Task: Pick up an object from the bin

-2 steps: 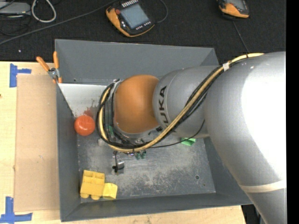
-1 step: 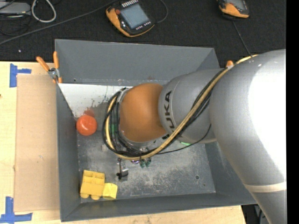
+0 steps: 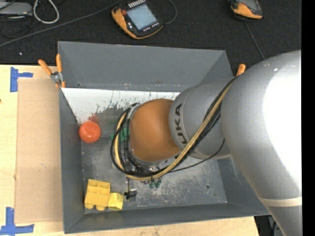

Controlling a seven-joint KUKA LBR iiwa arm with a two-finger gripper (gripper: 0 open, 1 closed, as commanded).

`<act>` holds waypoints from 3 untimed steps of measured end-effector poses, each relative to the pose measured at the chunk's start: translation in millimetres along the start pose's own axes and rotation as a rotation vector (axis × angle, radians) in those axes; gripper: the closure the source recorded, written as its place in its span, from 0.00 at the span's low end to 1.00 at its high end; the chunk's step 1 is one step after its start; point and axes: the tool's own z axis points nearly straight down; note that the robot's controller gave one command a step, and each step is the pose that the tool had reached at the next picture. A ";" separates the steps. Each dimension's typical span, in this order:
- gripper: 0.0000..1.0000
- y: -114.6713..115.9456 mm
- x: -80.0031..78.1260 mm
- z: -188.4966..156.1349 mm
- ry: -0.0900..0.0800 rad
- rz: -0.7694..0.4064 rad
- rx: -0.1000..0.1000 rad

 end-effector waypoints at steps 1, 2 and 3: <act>0.00 -13.0 10.0 1.0 -0.003 -0.325 -0.002; 0.00 -41.2 33.2 2.4 -0.006 -0.119 -0.004; 0.00 -70.6 43.7 2.6 -0.011 -0.147 -0.004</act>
Offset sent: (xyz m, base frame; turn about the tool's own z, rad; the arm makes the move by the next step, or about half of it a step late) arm -0.0356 -0.0685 -0.0043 -0.0249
